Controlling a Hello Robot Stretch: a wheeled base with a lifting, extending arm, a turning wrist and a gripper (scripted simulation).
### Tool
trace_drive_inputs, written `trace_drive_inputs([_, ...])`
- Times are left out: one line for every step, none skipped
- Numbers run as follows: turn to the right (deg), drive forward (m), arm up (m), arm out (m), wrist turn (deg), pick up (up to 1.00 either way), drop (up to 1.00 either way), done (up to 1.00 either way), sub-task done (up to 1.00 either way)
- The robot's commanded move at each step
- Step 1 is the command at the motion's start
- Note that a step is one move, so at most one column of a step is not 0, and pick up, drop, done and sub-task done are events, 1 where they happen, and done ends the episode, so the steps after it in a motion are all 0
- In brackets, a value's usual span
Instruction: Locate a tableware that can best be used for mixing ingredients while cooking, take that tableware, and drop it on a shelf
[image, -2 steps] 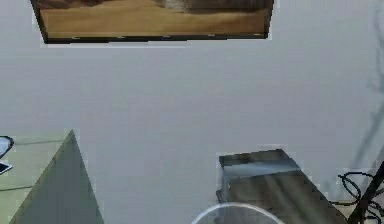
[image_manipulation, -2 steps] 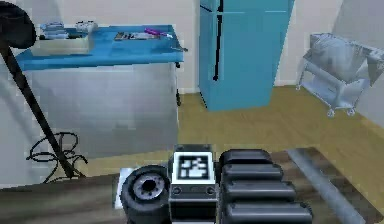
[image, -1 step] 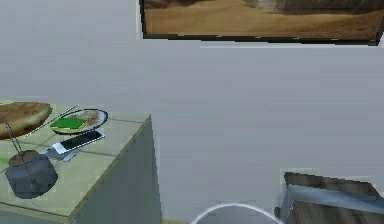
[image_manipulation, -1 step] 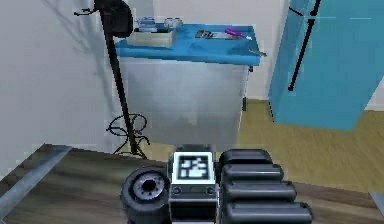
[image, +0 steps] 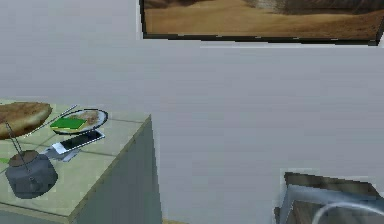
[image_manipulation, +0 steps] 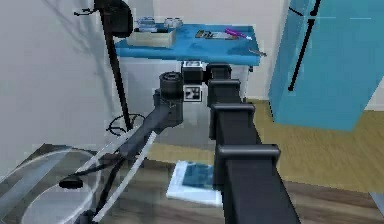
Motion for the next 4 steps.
trace_drive_inputs([0.0, 0.0, 0.0, 0.0, 45.0, 0.0, 0.0, 0.0, 0.0])
trace_drive_inputs([0.0, 0.0, 0.0, 0.0, 45.0, 0.0, 0.0, 0.0, 0.0])
trace_drive_inputs([0.0, 0.0, 0.0, 0.0, 30.0, 0.0, 0.0, 0.0, 0.0])
trace_drive_inputs([0.0, 0.0, -0.1, 0.0, 0.0, 0.0, 0.0, 0.0, 0.0])
